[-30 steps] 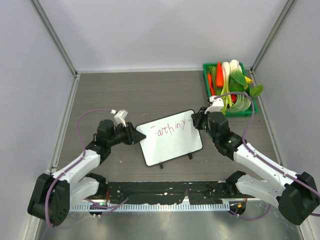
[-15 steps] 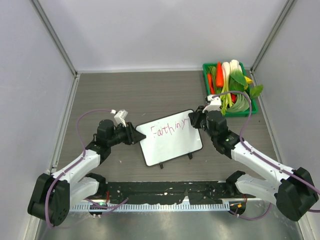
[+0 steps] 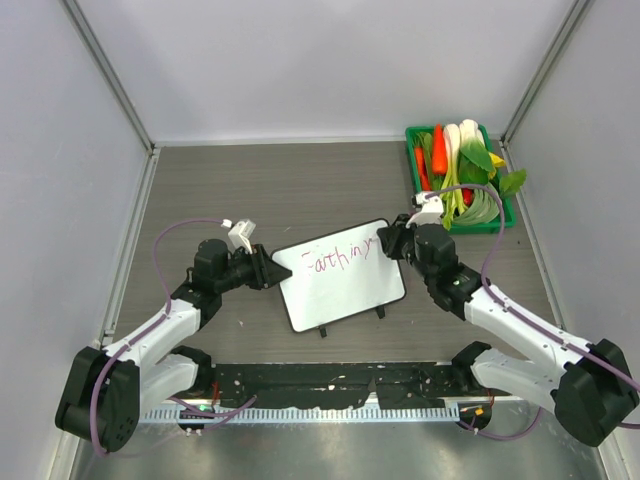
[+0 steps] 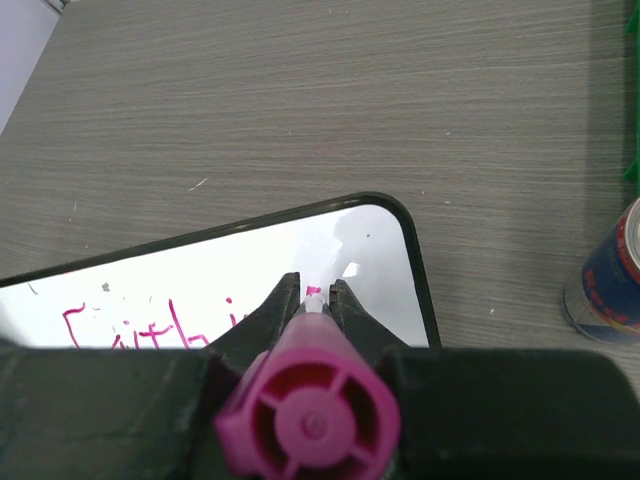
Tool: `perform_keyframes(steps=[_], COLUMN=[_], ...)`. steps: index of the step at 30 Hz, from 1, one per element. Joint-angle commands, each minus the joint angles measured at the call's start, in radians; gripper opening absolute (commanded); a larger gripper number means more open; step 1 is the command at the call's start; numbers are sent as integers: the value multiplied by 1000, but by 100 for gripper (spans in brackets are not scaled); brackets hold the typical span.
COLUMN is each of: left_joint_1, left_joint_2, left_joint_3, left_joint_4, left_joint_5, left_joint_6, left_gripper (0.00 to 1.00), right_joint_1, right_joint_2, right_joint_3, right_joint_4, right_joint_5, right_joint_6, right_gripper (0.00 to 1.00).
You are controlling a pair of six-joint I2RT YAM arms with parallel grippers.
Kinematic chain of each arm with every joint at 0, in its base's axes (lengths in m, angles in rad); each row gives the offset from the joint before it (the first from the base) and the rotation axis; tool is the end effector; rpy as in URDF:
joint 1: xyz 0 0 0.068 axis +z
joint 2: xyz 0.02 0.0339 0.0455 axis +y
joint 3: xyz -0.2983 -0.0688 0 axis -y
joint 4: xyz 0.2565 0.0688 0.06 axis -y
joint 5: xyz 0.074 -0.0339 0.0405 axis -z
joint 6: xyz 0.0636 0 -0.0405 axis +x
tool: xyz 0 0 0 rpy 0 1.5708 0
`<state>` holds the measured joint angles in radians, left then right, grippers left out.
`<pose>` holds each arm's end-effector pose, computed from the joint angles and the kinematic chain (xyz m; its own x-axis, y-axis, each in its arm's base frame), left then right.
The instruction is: Write a sentence on the whiteboard
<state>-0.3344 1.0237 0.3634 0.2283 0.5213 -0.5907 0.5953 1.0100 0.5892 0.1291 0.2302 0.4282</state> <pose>0.1988 -0.1026 0.2042 -0.7249 -0.2594 -0.6381 0.3709 0.6336 -0.6790 0.2153 0.1283 0.2770 -0.3682 0.2389 -0.8985 -0.2332 0.9118 0.3380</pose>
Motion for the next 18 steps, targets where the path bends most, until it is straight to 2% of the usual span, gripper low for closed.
perform_keyframes(steps=[1,11,18], left_joint_1=[9,9,12], left_joint_2=[13,15,13], left_joint_3=[-14,-14,-14], left_joint_4=[-15,-15,-15], left_joint_5=[-64,-64,-64], left_joint_6=[69,71,71], left_gripper=[0,0,0], right_joint_1=[-2,-2,-2], right_joint_2=[-31,-51,-16], right_joint_3=[-23,-48,1], right_joint_4=[-20,-42,-39], right_joint_5=[-11,17,64], right_joint_6=[9,11,4], right_gripper=[1,1,1])
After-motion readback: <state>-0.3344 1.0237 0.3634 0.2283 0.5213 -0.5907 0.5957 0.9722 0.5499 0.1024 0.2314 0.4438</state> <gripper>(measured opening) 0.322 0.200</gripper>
